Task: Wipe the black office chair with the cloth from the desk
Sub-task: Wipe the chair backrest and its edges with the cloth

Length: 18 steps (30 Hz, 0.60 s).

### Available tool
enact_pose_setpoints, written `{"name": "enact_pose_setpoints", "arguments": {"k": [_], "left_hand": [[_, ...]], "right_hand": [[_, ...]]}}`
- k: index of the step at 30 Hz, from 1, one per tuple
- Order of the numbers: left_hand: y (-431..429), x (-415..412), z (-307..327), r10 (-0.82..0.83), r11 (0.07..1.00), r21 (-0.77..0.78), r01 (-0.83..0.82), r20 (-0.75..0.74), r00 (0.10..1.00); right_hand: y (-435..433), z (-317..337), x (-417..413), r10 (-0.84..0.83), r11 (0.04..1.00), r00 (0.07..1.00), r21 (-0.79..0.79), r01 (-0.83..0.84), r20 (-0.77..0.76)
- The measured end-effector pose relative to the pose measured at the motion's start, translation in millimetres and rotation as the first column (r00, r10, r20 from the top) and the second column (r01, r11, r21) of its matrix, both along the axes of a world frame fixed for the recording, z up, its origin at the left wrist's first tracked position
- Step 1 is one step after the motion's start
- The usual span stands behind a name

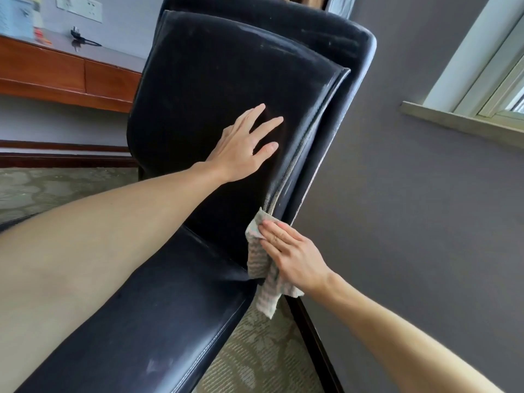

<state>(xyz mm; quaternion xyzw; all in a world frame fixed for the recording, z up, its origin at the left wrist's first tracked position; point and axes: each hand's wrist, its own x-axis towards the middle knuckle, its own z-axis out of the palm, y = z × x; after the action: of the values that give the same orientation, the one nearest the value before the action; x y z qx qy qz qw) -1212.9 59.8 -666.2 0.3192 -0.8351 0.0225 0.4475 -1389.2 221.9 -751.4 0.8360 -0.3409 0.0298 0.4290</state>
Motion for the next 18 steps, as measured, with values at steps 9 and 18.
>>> {"name": "enact_pose_setpoints", "arguments": {"k": [9,18], "left_hand": [[-4.8,-0.1,2.8,-0.01,1.0,0.009,0.01,-0.018,1.0],[-6.7,0.2,-4.0,-0.003,1.0,0.019,0.004,-0.027,1.0]], "right_hand": [[-29.7,65.6,2.3,-0.001,0.979,0.934,-0.192,0.074,0.357],[-8.5,-11.6,2.5,0.01,1.0,0.999,-0.004,-0.01,-0.05]]}}
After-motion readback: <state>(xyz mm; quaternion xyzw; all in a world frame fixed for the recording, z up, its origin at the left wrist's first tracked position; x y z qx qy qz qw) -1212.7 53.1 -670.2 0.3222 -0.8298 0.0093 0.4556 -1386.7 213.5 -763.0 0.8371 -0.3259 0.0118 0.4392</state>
